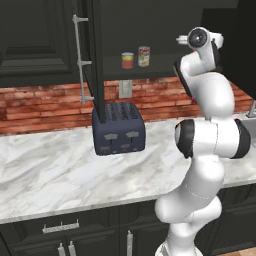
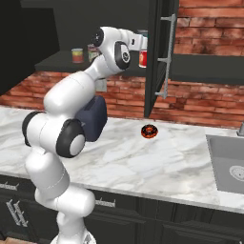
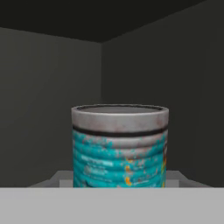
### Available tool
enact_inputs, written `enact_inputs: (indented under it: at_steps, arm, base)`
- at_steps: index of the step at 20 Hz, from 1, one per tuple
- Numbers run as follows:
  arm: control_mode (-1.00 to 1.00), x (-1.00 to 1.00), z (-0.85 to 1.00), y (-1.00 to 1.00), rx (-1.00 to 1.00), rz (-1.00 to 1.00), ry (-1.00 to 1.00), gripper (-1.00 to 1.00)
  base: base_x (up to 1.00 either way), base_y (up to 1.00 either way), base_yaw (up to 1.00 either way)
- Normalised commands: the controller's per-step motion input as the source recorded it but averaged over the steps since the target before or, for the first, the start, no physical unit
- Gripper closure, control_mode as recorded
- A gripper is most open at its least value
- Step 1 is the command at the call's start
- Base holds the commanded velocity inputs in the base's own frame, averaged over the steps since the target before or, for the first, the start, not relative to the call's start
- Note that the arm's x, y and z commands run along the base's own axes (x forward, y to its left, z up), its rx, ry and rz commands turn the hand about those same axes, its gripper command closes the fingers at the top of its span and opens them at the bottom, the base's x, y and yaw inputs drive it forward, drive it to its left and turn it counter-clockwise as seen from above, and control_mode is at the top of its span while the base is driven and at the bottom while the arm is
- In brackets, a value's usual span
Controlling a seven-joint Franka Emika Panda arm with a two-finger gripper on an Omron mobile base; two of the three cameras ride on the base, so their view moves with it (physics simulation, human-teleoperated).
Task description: Stack two cans on top of the other two cans in the cabinet.
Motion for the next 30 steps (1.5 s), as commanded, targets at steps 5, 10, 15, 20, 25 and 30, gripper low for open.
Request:
enact_inputs:
  at_steps: [5,10,15,20,25,30]
  arm:
    - [-1.00,0.31,0.00,-0.04,0.02,0.04,-0.02,1.00]
    - [-1.00,0.23,0.00,-0.10,0.00,0.04,0.00,1.00]
    - [-1.00,0.12,-0.03,-0.16,0.00,0.01,0.00,1.00]
    - [-1.00,0.08,-0.16,-0.05,0.00,0.00,0.00,1.00]
    - [-1.00,0.05,-0.22,-0.01,0.00,0.00,0.00,1.00]
    - [-1.00,0.05,-0.31,0.00,0.00,0.00,0.00,-1.00]
  base:
    - [0.00,0.00,0.00]
    - [0.00,0.00,0.00]
    - [0.00,0.00,0.00]
    - [0.00,0.00,0.00]
    - [0.00,0.00,0.00]
    - [0.00,0.00,0.00]
